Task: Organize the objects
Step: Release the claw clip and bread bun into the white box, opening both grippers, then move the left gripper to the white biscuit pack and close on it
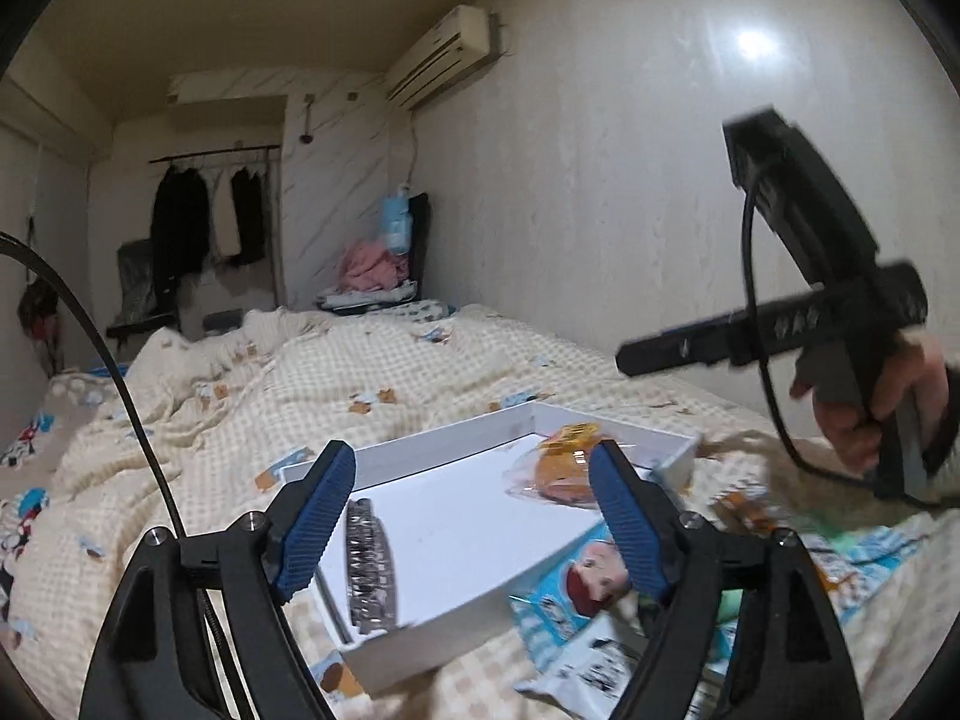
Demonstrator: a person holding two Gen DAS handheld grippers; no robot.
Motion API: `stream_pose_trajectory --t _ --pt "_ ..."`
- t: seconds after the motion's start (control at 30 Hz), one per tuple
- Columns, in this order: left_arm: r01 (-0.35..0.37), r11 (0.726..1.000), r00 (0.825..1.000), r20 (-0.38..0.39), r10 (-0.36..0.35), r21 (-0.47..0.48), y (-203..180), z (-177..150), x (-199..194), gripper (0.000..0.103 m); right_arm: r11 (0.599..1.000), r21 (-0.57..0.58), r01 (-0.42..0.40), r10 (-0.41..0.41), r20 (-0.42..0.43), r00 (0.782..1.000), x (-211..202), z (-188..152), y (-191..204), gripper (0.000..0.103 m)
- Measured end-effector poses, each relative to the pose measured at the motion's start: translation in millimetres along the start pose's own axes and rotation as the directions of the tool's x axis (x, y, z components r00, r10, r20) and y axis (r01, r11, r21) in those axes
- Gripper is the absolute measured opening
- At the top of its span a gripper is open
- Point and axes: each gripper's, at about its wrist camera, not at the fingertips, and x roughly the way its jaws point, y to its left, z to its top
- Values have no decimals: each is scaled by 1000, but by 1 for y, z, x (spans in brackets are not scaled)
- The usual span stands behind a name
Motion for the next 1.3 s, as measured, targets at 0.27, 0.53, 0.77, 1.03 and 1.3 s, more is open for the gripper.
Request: stream_pose_trajectory --t 0.27,0.53,0.77,1.03,1.3 --pt "177 965 984 19 -177 -195 10 16 -32 93 986 -17 -167 167 41 985 -82 -12 23 102" --pt "267 889 949 -56 -309 -372 25 23 -54 103 980 -54 -191 195 68 978 -123 -42 40 102" --pt "170 932 963 -149 -227 -321 12 17 -51 103 985 -90 -150 159 108 981 -120 -68 38 102" --pt "147 881 907 -295 -301 -449 13 -19 -32 103 985 -88 -147 157 110 982 -112 -85 40 102" --pt "185 842 852 -344 -394 -506 12 -35 -27 103 983 -96 -158 166 85 982 -101 -95 46 102"
